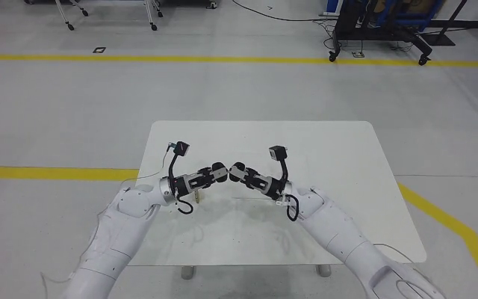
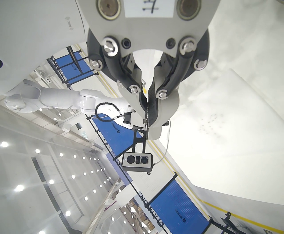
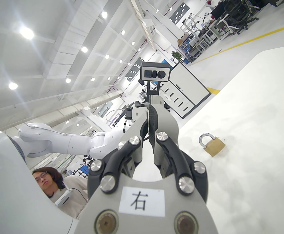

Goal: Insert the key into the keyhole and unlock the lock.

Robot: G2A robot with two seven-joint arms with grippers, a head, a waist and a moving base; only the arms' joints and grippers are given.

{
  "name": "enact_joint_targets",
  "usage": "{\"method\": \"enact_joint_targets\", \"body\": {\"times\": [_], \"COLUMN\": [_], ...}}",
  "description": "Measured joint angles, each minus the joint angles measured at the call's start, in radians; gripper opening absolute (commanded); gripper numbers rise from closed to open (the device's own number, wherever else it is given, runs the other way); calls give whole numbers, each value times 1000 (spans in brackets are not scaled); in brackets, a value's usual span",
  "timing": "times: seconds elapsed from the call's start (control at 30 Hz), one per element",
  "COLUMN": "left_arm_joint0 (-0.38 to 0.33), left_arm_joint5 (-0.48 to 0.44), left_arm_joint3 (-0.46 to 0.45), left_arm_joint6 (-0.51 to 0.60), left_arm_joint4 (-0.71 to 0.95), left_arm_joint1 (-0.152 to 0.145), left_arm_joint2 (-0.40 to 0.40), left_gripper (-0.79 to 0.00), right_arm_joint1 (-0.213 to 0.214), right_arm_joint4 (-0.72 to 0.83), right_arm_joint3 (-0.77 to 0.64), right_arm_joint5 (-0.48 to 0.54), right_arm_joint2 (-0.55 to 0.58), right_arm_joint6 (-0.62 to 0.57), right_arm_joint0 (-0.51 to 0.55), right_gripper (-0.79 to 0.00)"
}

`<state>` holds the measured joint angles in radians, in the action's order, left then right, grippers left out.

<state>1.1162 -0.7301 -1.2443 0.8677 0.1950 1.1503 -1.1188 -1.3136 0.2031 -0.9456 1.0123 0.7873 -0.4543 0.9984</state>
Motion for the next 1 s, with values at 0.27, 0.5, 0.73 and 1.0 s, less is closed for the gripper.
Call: {"method": "enact_joint_targets", "body": {"times": [0.27, 0.5, 0.73, 1.0], "left_arm_joint0": [2, 2, -8, -31], "left_arm_joint5": [-9, -20, -15, 7], "left_arm_joint3": [-7, 5, 15, 20], "left_arm_joint6": [-16, 1, 47, 160], "left_arm_joint4": [-20, 37, 78, 97], "left_arm_joint1": [-3, -12, -20, -29], "left_arm_joint2": [1, -27, -42, -33], "left_gripper": [-785, -785, -785, -785], "right_arm_joint1": [-5, -6, -6, 42], "right_arm_joint4": [15, 68, 67, -154], "right_arm_joint3": [0, -23, -23, -37], "right_arm_joint5": [0, 0, 0, -99], "right_arm_joint2": [12, 32, 32, 104], "right_arm_joint6": [-25, -10, -10, -141], "right_arm_joint0": [6, 15, 15, -20], "right_gripper": [0, 0, 0, 0]}}
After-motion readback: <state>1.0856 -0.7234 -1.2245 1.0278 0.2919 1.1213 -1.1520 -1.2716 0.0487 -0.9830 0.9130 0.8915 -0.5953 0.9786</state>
